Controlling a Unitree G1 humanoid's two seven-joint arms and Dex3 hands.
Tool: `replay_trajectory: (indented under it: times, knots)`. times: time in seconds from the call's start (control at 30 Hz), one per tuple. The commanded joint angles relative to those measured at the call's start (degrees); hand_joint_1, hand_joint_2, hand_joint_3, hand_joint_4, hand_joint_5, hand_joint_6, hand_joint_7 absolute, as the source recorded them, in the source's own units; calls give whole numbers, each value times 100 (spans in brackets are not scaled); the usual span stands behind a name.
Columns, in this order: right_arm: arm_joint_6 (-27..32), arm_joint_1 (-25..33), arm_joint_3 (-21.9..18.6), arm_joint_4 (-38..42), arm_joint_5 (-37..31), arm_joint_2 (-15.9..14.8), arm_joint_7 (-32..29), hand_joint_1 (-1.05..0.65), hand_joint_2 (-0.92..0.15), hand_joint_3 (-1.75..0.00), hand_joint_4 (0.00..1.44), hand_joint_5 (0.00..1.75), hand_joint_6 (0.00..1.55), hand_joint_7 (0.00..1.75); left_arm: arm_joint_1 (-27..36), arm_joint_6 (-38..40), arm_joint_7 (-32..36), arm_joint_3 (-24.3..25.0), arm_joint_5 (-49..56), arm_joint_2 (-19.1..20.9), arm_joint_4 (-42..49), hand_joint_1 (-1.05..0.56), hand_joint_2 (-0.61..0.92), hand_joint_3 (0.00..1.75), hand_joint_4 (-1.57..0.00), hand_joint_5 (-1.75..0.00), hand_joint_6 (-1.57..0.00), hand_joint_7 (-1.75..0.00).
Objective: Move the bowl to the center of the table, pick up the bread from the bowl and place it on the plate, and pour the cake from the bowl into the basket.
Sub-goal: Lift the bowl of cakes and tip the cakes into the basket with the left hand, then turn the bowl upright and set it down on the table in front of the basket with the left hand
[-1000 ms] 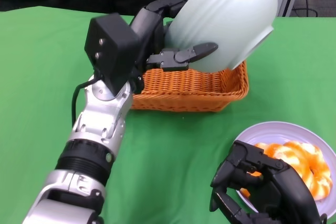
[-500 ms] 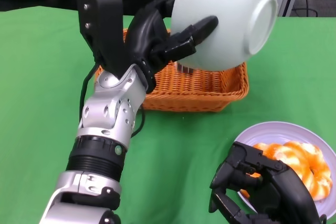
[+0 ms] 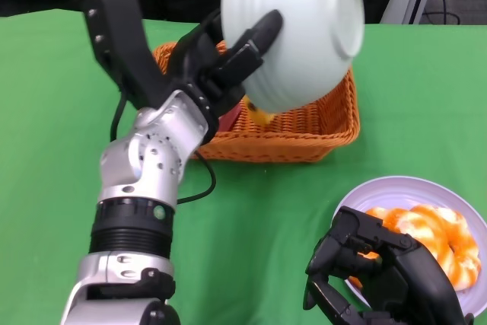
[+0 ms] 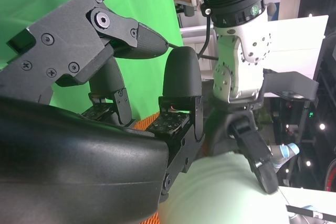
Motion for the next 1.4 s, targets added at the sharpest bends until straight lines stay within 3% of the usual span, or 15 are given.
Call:
replay_trajectory:
  times: [0.03, 0.23, 0.4, 0.57, 0.83, 0.93, 1.17, 1.4]
  knots:
    - [-19, 13, -10, -45, 25, -35, -9, -23, -50, -95, 66, 159, 63, 140, -285, 488, 561, 456, -619, -235, -94, -20, 92, 53, -70, -175, -63, -153]
    - [-71, 16, -6, -23, -10, -23, -30, -21, -50, -96, 66, 158, 63, 139, -429, 1103, 1122, 917, -1466, -222, -20, -21, 92, 47, -70, -175, -57, -166]
    - [-60, 15, -3, -19, 33, -30, 6, -23, -50, -96, 65, 159, 62, 140, -417, 1241, 1389, 981, -1729, -229, -79, -29, 92, 46, -68, -175, -47, -170]
    - [-21, 18, 3, -41, -15, -26, -37, -23, -50, -97, 65, 160, 62, 140, -403, 1209, 1352, 913, -1773, -149, -26, -27, 92, 45, -68, -175, -43, -173]
    - [-19, -1, 1, 2, -10, -20, -39, -22, -51, -95, 65, 159, 62, 139, -244, 928, 576, 431, -1384, 75, -158, -21, 92, 46, -69, -175, -56, -165]
    - [-4, -8, 7, -1, -9, -9, -45, -20, -50, -97, 65, 160, 63, 140, -105, 587, 99, 53, -983, 160, -398, -16, 92, 56, -66, -175, -58, -157]
    - [-42, -21, 8, 45, -16, 12, -33, -22, -50, -97, 65, 160, 62, 139, -7, -36, -709, -370, -401, 359, -599, -19, 92, 51, -67, -172, -72, -134]
    - [-22, -16, 15, 16, -65, 12, -75, -23, -50, -95, 65, 160, 62, 139, 95, -930, -1367, -886, 412, 619, -873, -20, 92, 50, -67, -173, -77, -133]
